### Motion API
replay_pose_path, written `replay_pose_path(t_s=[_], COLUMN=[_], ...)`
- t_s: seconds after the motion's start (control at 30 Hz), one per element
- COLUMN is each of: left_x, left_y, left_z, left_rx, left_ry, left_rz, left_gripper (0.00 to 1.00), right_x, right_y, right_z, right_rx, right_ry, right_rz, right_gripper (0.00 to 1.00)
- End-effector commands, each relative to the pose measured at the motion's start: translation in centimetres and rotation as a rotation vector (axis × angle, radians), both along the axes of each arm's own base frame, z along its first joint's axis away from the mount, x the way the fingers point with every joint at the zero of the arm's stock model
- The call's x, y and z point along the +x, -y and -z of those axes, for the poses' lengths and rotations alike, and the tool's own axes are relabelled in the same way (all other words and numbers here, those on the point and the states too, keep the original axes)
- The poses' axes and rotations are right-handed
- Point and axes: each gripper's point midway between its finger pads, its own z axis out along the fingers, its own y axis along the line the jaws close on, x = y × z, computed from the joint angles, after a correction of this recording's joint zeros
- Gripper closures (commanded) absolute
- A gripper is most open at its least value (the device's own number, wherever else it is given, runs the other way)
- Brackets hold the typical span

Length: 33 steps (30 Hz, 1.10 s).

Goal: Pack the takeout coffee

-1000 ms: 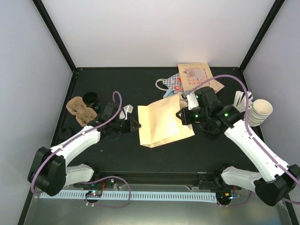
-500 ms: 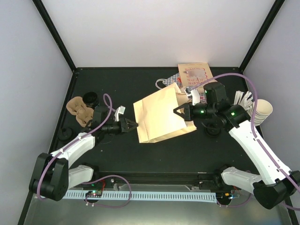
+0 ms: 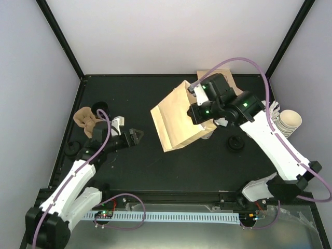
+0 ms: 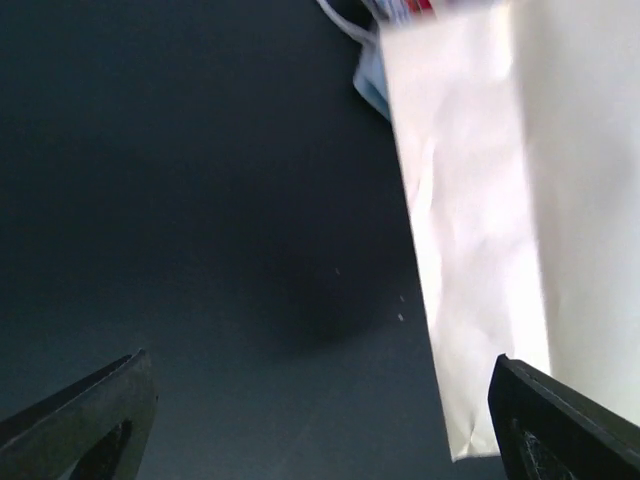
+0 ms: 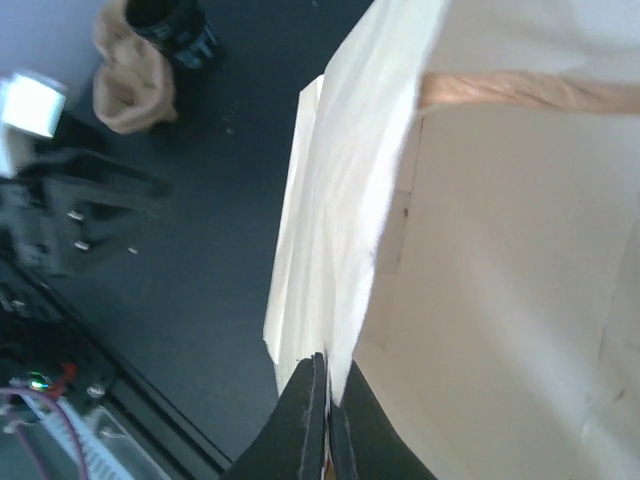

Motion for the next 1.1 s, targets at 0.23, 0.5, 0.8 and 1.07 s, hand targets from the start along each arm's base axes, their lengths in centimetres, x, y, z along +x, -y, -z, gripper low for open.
replay_pose_path(t_s=[0.23, 0.5, 0.8, 1.07], left_x=[0.3, 0.4, 0.4, -0.9], left_y=[-4.5, -4.1, -3.5, -0.1], left_z=[-2.6, -3.7, -8.3, -11.6], left_rx=[0.130, 0.147, 0.107, -0.060], left_ry=[0.112, 0.127, 0.192, 0.208], left_rz=[-0.218, -0.174, -0.150, 0.005], left_gripper=[0.03, 0.03, 0.01, 0.01], right_x=[-1.2, -1.7, -1.5, 0.6], right_y=[-5.1, -6.9, -5.0, -1.1], right_z=[2.6, -0.9, -4.4, -5.3], right_rx=[-0.291, -0.150, -0.109, -0.178], right_ry=[-0.007, 0.054, 0.172, 0.279], right_rz=[-0.109, -0.160, -0.105, 0.097], right_gripper=[0.67, 0.51, 0.51, 0.51])
